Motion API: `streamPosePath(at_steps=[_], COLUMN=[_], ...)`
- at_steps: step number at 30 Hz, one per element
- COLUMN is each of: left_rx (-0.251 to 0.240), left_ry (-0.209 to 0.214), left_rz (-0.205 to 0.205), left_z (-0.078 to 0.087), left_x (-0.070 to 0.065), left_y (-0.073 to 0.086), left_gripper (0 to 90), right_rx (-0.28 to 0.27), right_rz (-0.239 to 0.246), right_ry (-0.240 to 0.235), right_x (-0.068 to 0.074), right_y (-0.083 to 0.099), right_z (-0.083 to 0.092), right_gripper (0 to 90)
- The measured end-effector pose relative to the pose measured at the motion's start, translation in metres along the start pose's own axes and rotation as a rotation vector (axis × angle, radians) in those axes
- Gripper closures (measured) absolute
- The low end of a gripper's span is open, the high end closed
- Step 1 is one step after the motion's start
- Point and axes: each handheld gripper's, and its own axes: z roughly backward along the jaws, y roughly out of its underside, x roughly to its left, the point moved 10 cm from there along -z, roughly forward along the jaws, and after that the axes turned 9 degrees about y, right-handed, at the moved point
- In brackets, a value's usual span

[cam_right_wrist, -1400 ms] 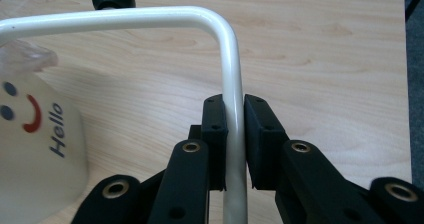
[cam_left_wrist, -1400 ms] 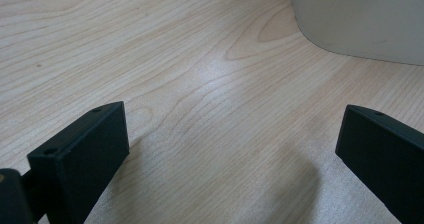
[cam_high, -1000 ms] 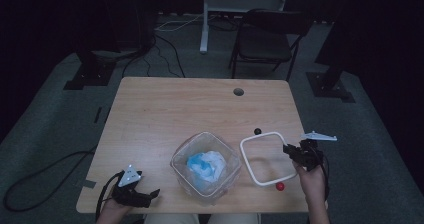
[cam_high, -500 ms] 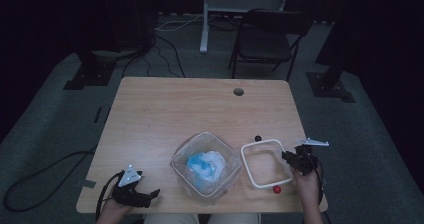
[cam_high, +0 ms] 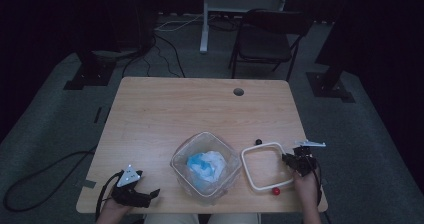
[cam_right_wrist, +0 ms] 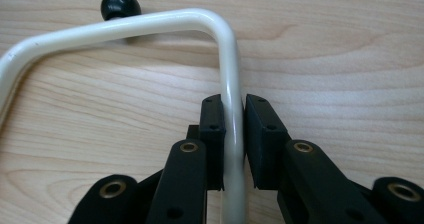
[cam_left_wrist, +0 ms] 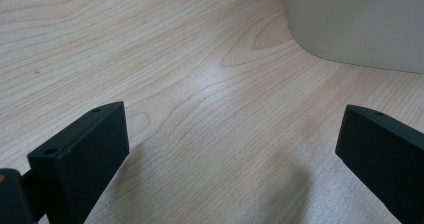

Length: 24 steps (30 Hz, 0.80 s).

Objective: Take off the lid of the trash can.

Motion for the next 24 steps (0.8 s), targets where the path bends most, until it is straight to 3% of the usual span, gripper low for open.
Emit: streamPosePath(at_steps=[7, 12, 18, 22, 24], left_rx=[0.005, -0.001, -0.015, -0.028, -0.041], left_ry=[0.003, 0.009, 0.032, 0.032, 0.027], left_rz=[-0.007, -0.018, -0.044, -0.052, -0.067], left_z=[-0.001, 0.000, 0.000, 0.002, 0.004], left_x=[-0.001, -0.002, -0.007, -0.008, -0.007], left_y=[0.000, -0.001, -0.004, -0.007, -0.010], left_gripper=[1.2, 1.2, 1.2, 1.2, 1.2], right_rx=[0.011, 0.004, -0.010, -0.032, -0.042], right_rz=[-0.014, -0.031, 0.000, 0.015, 0.046], right_ry=[-0.006, -0.016, -0.031, -0.080, -0.090], right_x=[-0.003, -0.005, -0.001, 0.008, 0.014], right_y=[0.003, 0.002, 0.002, -0.001, -0.003], right_z=[-0.002, 0.002, 0.011, 0.020, 0.024], right_gripper=[77.7, 71.8, 63.1, 51.8, 47.8])
